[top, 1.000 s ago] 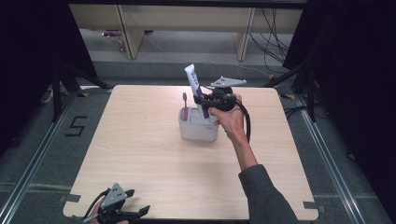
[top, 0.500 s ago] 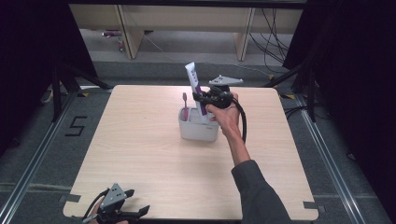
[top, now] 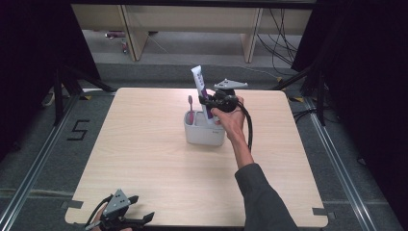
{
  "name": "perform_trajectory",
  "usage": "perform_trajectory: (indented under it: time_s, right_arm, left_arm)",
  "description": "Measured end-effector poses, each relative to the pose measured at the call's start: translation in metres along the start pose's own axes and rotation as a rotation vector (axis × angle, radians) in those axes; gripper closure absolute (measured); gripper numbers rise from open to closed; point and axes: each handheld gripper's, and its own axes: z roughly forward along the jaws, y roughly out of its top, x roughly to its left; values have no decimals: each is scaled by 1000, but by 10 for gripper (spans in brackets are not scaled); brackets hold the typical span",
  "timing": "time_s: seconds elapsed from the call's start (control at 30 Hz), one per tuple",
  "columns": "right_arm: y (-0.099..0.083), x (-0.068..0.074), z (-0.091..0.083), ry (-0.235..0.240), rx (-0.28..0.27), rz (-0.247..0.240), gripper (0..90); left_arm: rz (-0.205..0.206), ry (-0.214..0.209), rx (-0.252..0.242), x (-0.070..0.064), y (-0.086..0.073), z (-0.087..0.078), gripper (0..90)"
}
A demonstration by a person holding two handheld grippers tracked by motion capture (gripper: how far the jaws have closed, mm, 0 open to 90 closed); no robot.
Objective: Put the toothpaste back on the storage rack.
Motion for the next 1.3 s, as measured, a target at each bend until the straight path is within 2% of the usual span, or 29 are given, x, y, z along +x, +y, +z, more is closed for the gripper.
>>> perform_trajectory:
  time_s: [0.07,0.17,0.23,0.27,0.3,0.37,0.4,0.47,0.53,0.63,0.67,0.7,0.73,0.83,0.87,0.9,0.93,0.97,1.03,1.07,1.1,1.17,1.2,1.3]
  right_arm:
    - [-1,-1,1,2,-1,4,763]
    - [-2,-3,2,-5,7,-18,763]
    - [-4,-1,3,-6,15,12,763]
    - [-4,-2,3,-15,7,-2,763]
    - [-5,-3,4,-3,11,-1,764]
    - [-5,-3,4,-10,16,9,763]
    - [-6,-5,6,-6,5,-13,763]
    - [-7,-4,6,-20,11,-14,763]
    - [-8,-4,7,-3,19,-6,763]
    - [-10,-3,8,-8,24,6,763]
    - [-11,-3,9,-11,27,-10,763]
    - [-12,-2,9,-10,24,8,763]
    - [-12,-3,9,-11,26,-22,763]
    - [-15,-3,10,-7,24,-8,763]
    - [-17,-4,10,-20,27,-23,763]
    - [-19,-4,11,-14,41,-14,763]
    - [-21,-6,12,-12,36,-34,763]
    - [-23,-5,11,-20,40,-3,763]
    - [-25,-6,11,-31,40,1,762]
    - [-27,-8,12,-17,38,-16,762]
    - [-28,-7,11,-25,40,-2,762]
    - [-30,-8,12,-20,46,-17,762]
    - [-30,-9,11,-36,51,-30,762]
    - [-31,-7,13,-26,59,-22,761]
  left_arm:
    - [2,-1,2,0,0,0,170]
    - [-1,1,-2,0,0,0,170]
    - [1,-1,2,0,0,0,170]
    - [2,-1,1,0,0,0,170]
    - [2,0,2,0,0,0,170]
    - [1,0,1,0,0,-1,170]
    - [1,0,-1,0,0,-1,170]
    - [0,0,-2,0,0,-1,170]
    - [1,0,-1,0,0,-1,170]
    - [2,0,2,0,0,-1,170]
    - [2,-1,3,0,0,-1,170]
    - [2,0,3,0,0,-1,170]
    - [2,0,2,0,0,-1,170]
    - [2,1,3,0,0,-1,170]
    - [9,0,8,0,0,-1,170]
    - [7,0,5,0,0,-1,170]
    - [7,0,4,0,0,-1,170]
    - [7,0,7,0,0,-1,170]
    - [3,0,2,0,0,0,170]
    - [5,2,1,0,0,0,170]
    - [3,5,-2,-1,0,0,170]
    - [4,5,-2,-1,0,1,170]
    - [6,0,3,0,0,1,170]
    - [3,5,-1,-1,0,1,170]
